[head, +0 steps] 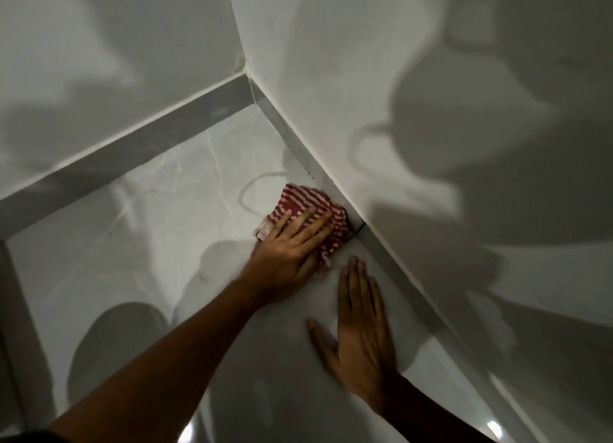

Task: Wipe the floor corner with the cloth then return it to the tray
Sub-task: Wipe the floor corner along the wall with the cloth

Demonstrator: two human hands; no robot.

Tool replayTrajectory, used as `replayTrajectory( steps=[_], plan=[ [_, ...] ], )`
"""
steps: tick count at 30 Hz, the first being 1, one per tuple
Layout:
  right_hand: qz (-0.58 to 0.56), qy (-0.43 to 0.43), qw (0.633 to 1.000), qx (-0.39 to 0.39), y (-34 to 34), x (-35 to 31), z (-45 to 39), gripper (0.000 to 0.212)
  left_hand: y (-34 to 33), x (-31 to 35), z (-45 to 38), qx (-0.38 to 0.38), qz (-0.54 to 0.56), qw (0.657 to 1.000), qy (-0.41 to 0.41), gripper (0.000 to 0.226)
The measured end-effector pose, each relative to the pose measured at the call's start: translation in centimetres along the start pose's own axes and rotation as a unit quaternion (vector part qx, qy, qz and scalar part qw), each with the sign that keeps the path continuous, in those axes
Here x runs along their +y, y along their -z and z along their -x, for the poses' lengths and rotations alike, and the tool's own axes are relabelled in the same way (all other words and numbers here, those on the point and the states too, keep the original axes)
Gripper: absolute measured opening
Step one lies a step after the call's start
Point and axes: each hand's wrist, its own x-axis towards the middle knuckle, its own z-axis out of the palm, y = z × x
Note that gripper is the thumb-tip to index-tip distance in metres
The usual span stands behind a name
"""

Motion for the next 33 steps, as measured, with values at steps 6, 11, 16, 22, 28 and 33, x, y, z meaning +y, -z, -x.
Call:
replayTrajectory(
  steps=[6, 11, 16, 22, 28, 33],
  plan=[
    [-0.005, 0.009, 1.0, 0.012, -0.3, 0.3, 0.0, 0.104, -0.1, 3.3, -4.6, 0.018, 0.02, 0.971, 0.239, 0.068],
    [-0.021, 0.018, 0.999, 0.021, -0.5, 0.5, 0.2, 0.104, -0.5, 1.3, -1.4, 0.041, 0.03, 0.997, 0.064, 0.058],
    [-0.022, 0.011, 1.0, 0.011, -0.4, 0.4, 0.3, 0.105, 0.1, 0.7, -2.2, 0.043, 0.015, 0.994, 0.098, 0.058],
    [-0.009, 0.038, 0.999, -0.005, 0.1, 1.2, -0.8, 0.109, 0.5, -0.6, -2.1, 0.004, 0.01, 0.995, 0.099, 0.065],
    [0.011, 0.035, 0.999, -0.013, 0.1, 1.5, -1.4, 0.114, 0.3, 1.1, -3.6, 0.025, 0.022, 0.982, 0.186, 0.07],
    [0.011, 0.032, 0.999, -0.007, 0.0, 1.4, -1.3, 0.114, 0.4, -1.5, -2.5, 0.022, -0.009, 0.994, 0.109, 0.072]
  ],
)
